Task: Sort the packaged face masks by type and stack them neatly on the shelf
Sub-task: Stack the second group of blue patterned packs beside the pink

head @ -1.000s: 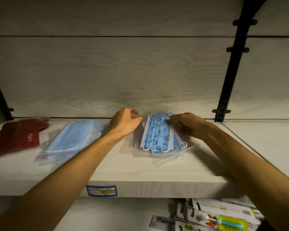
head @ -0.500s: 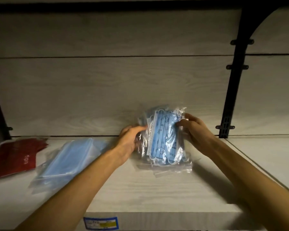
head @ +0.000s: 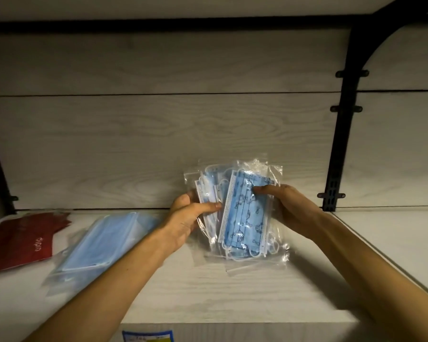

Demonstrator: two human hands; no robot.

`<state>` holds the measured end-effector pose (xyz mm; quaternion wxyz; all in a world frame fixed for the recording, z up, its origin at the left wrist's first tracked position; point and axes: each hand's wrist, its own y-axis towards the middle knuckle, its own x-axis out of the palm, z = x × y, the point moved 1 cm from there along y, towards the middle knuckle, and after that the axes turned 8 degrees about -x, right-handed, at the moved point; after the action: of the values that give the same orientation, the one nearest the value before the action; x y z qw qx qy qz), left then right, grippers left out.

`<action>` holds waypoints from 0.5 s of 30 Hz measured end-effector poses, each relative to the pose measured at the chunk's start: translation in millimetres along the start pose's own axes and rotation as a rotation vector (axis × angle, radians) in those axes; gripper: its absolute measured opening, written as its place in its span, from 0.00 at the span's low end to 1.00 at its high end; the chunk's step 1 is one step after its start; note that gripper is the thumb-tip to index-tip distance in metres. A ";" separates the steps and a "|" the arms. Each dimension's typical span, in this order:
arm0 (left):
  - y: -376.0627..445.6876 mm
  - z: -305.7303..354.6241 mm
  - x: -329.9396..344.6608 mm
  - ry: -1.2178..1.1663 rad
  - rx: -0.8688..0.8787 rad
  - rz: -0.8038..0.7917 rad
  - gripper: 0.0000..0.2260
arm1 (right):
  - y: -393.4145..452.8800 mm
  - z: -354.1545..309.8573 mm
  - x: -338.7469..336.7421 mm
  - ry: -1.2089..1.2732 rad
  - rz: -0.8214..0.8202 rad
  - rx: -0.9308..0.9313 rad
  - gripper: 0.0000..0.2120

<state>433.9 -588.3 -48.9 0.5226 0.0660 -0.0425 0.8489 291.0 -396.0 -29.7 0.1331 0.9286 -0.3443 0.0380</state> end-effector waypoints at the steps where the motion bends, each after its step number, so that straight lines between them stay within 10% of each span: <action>1: 0.1 0.8 0.1 -0.015 0.004 -0.012 0.22 | 0.0 -0.5 0.2 0.001 -0.009 0.007 0.11; 15: 1.7 0.9 -0.8 -0.059 -0.039 -0.031 0.18 | -3.8 -5.3 -9.5 -0.284 0.332 -0.228 0.09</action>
<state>432.9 -589.9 -48.1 0.5353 0.0816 -0.0735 0.8375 286.3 -385.8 -27.0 0.1793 0.8343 -0.5095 -0.1109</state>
